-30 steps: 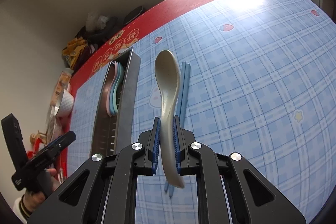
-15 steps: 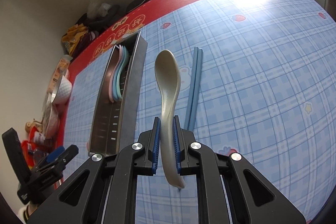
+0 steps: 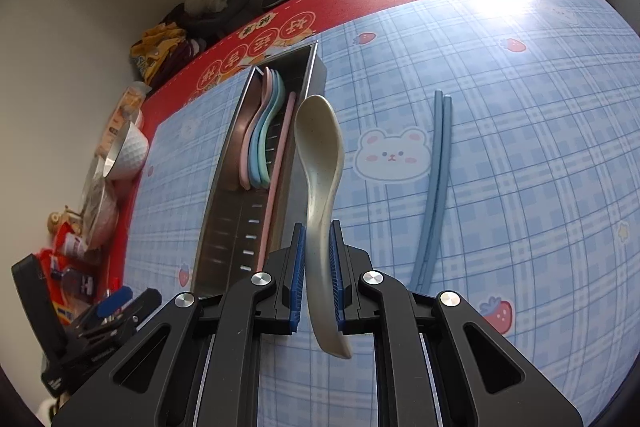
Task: Organize utensils
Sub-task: 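Lower the beige spoon into the steel basket and open the right tool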
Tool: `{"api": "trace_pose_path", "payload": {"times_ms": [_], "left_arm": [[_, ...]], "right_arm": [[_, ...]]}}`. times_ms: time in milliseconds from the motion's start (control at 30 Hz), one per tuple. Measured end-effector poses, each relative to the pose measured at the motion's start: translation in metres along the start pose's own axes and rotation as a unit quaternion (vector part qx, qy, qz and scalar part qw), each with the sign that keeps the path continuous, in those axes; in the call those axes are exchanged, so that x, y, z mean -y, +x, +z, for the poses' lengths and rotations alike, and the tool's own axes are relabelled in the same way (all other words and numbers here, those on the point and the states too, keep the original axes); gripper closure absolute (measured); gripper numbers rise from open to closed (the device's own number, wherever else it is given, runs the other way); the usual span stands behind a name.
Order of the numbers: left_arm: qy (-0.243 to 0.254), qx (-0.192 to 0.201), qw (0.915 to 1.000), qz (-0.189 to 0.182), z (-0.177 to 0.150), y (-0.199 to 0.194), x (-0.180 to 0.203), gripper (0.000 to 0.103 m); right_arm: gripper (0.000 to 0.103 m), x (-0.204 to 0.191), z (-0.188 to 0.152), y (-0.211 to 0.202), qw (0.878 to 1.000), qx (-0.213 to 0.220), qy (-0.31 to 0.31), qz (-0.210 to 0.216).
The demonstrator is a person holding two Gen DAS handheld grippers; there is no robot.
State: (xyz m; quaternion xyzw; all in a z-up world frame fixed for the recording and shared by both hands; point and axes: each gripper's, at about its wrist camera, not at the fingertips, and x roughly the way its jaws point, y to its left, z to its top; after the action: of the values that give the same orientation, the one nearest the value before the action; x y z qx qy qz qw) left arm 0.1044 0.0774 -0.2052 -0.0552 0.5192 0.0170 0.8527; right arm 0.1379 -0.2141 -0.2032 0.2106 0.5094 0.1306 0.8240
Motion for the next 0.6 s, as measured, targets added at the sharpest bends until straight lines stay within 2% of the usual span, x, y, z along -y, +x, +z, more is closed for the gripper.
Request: {"api": "trace_pose_path", "payload": {"times_ms": [333,600], "left_arm": [[-0.03,0.022,0.9993,-0.006,0.006,-0.003,-0.03,0.006],[-0.039,0.032,0.9987,-0.009,0.008,-0.002,-0.038,0.006]], "right_arm": [[0.091,-0.039,0.042,0.039,1.0,-0.011,0.01,0.003],[0.091,-0.062,0.077,0.084,0.999,-0.02,0.032,-0.023]]}}
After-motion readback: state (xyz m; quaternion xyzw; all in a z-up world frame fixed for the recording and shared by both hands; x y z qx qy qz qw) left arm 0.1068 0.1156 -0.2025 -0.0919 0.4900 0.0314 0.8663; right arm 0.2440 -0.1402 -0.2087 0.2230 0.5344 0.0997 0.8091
